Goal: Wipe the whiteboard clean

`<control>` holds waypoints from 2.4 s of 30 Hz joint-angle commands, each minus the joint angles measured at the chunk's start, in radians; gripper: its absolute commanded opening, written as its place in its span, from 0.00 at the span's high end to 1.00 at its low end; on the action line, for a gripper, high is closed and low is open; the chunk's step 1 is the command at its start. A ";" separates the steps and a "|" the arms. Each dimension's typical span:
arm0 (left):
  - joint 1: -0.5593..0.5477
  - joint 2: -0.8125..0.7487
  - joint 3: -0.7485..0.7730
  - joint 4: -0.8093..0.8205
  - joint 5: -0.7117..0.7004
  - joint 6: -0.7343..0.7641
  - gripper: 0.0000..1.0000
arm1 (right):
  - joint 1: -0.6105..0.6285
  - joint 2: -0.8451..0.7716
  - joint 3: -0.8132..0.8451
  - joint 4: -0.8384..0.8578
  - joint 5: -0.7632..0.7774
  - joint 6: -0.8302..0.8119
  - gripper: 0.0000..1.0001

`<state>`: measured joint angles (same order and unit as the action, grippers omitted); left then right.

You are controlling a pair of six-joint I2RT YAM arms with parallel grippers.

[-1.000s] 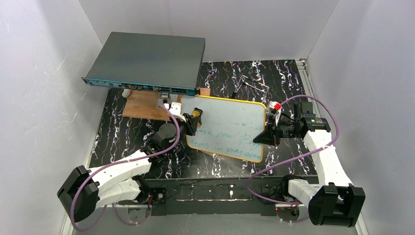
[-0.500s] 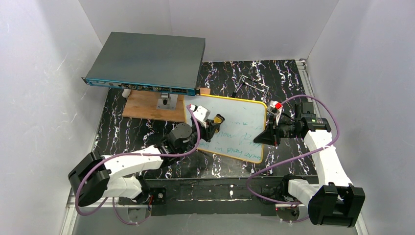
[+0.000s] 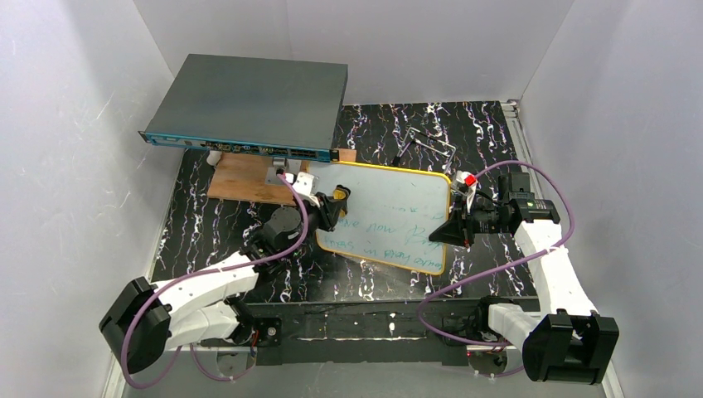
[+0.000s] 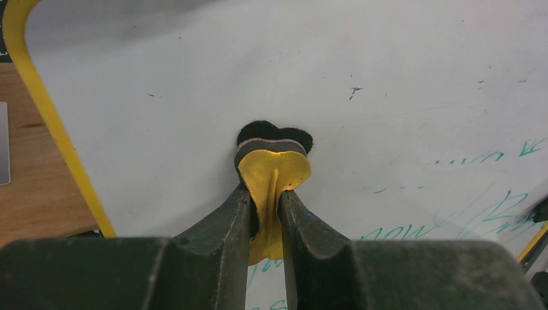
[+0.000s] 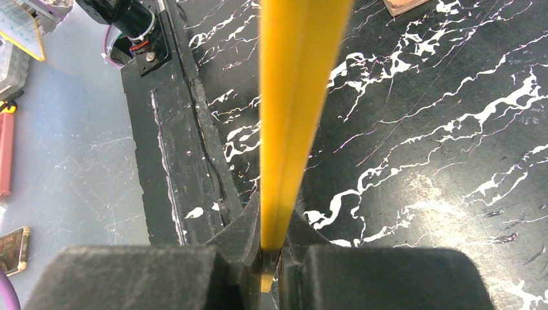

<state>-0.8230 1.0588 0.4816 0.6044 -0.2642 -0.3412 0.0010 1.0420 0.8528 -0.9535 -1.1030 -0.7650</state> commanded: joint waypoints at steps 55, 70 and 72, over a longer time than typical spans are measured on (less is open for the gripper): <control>-0.207 0.089 0.033 0.021 -0.033 0.135 1.00 | 0.033 -0.015 -0.021 -0.068 0.064 -0.104 0.99; -0.053 -0.052 -0.067 -0.002 0.080 -0.040 1.00 | 0.033 -0.020 -0.025 -0.065 0.069 -0.103 0.99; -0.054 -0.036 -0.038 -0.023 0.105 -0.035 1.00 | 0.033 -0.021 -0.026 -0.063 0.069 -0.103 0.99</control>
<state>-0.8879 1.0203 0.4034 0.6155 -0.1905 -0.3611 0.0109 1.0393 0.8524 -0.9501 -1.1004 -0.8307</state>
